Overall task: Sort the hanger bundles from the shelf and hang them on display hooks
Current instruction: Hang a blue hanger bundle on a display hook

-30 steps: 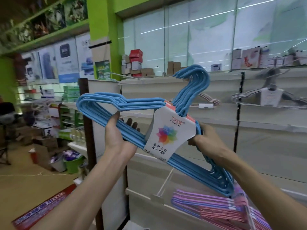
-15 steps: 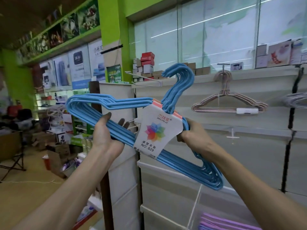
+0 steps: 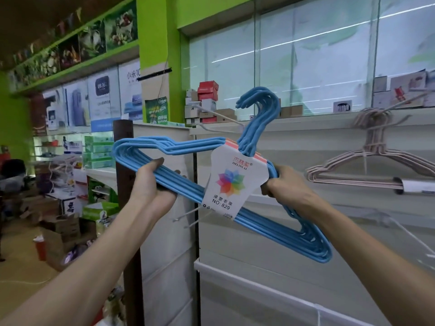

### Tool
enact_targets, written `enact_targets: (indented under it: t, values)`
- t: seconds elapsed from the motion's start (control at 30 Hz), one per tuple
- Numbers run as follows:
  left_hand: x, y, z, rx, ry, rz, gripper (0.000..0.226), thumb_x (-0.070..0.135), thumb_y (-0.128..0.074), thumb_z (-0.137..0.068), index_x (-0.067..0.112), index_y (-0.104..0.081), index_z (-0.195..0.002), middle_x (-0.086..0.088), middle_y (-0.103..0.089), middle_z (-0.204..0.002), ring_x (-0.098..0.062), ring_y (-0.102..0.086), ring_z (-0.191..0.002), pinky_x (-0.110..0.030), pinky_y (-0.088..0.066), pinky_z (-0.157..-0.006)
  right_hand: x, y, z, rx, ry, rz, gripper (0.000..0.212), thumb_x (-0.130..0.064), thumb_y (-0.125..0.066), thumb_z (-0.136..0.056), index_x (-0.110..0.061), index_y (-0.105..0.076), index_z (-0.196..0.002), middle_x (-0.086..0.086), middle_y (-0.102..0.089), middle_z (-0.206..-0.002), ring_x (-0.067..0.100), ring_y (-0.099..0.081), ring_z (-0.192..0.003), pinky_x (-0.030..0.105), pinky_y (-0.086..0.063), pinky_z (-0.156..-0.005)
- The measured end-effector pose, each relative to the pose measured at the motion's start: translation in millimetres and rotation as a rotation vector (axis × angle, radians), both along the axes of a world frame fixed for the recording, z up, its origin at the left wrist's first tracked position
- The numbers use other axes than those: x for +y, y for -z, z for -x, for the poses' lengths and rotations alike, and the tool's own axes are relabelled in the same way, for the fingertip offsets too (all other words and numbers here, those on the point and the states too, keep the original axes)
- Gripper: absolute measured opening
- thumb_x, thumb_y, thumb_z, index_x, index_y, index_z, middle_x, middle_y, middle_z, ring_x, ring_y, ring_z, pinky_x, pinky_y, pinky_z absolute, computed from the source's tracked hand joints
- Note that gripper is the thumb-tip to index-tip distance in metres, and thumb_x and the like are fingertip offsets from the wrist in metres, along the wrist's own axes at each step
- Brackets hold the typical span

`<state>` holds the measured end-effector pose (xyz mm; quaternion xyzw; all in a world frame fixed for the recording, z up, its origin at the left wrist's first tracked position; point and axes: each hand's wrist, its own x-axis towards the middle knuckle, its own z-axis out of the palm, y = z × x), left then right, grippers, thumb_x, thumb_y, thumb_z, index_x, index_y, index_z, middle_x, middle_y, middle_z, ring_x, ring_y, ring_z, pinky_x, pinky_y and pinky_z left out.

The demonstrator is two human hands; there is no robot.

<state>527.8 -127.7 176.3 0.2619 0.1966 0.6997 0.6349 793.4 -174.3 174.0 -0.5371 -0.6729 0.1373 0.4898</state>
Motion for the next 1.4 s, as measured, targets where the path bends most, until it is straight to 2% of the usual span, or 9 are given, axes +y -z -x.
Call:
enact_targets:
  t: [0.17,0.37,0.47,0.57,0.77,0.93,1.1,1.27,1.4]
  values:
    - [56,3,11,-0.055,0.082,0.035,0.032,0.014,-0.057,-0.095,0.007,-0.053,-0.126,-0.021,-0.047,-0.141,-0.033,-0.053,-0.124,-0.053,-0.043,-0.106,51,-1,12,-0.013,0.052,0.026,0.019,0.000,-0.057,-0.069,-0.018,-0.052,-0.068,-0.013,-0.044,-0.040,0.004,-0.034,-0.036,0.015,-0.031,-0.036]
    - [111,-3,14,-0.027,0.206,0.064,0.018,0.013,-0.058,-0.094,0.007,-0.054,-0.110,-0.013,-0.053,-0.110,-0.029,-0.057,-0.110,-0.048,-0.053,-0.077,90,-9,17,-0.014,0.152,0.054,0.017,-0.003,-0.059,-0.068,-0.019,-0.056,-0.071,-0.004,-0.052,-0.054,0.016,-0.045,-0.057,0.027,-0.037,-0.050]
    - [137,-2,13,-0.026,0.270,0.058,0.031,0.014,-0.060,-0.093,0.005,-0.057,-0.122,-0.015,-0.056,-0.124,-0.032,-0.058,-0.115,-0.051,-0.052,-0.091,102,-16,16,-0.039,0.199,0.076,0.012,-0.005,-0.059,-0.068,-0.012,-0.059,-0.077,0.007,-0.054,-0.067,0.022,-0.048,-0.064,0.033,-0.042,-0.059]
    - [161,3,6,-0.038,0.334,0.064,0.040,0.018,-0.061,-0.093,0.007,-0.054,-0.132,-0.015,-0.052,-0.134,-0.033,-0.053,-0.126,-0.053,-0.044,-0.106,111,-24,13,-0.071,0.234,0.093,0.025,-0.009,-0.058,-0.064,-0.004,-0.062,-0.089,0.009,-0.055,-0.072,0.022,-0.049,-0.066,0.036,-0.045,-0.062]
    - [194,15,-13,-0.140,0.412,0.114,0.028,0.021,-0.059,-0.094,0.009,-0.057,-0.119,-0.014,-0.055,-0.120,-0.031,-0.057,-0.112,-0.050,-0.049,-0.095,134,-42,3,-0.166,0.290,0.147,0.023,-0.006,-0.058,-0.078,-0.013,-0.064,-0.099,0.014,-0.066,-0.088,0.020,-0.057,-0.077,0.034,-0.053,-0.070]
    - [216,20,-26,-0.182,0.417,0.160,0.022,0.020,-0.057,-0.095,0.011,-0.057,-0.116,-0.015,-0.057,-0.114,-0.032,-0.058,-0.106,-0.050,-0.048,-0.091,148,-54,4,-0.238,0.329,0.181,0.018,-0.006,-0.057,-0.079,-0.009,-0.063,-0.095,0.009,-0.061,-0.079,0.020,-0.054,-0.074,0.031,-0.048,-0.064]
    - [237,27,-38,-0.196,0.414,0.198,0.010,0.019,-0.055,-0.097,0.012,-0.059,-0.102,-0.015,-0.057,-0.111,-0.033,-0.058,-0.104,-0.051,-0.047,-0.095,158,-54,1,-0.259,0.341,0.213,0.011,-0.005,-0.056,-0.078,-0.010,-0.060,-0.087,0.008,-0.059,-0.077,0.020,-0.052,-0.072,0.031,-0.047,-0.065]
    - [248,41,-46,-0.236,0.436,0.241,0.010,0.019,-0.056,-0.097,0.010,-0.057,-0.100,-0.017,-0.057,-0.108,-0.035,-0.056,-0.115,-0.055,-0.042,-0.106,167,-47,-2,-0.272,0.333,0.260,0.030,-0.004,-0.056,-0.075,-0.001,-0.062,-0.105,0.010,-0.058,-0.080,0.019,-0.050,-0.072,0.031,-0.044,-0.064]
    - [252,50,-50,-0.243,0.438,0.258,0.011,0.021,-0.056,-0.097,0.011,-0.057,-0.101,-0.016,-0.056,-0.115,-0.035,-0.058,-0.107,-0.055,-0.045,-0.100,174,-42,-1,-0.283,0.359,0.290,0.015,-0.004,-0.056,-0.074,-0.007,-0.059,-0.088,0.009,-0.056,-0.076,0.018,-0.047,-0.068,0.031,-0.042,-0.062]
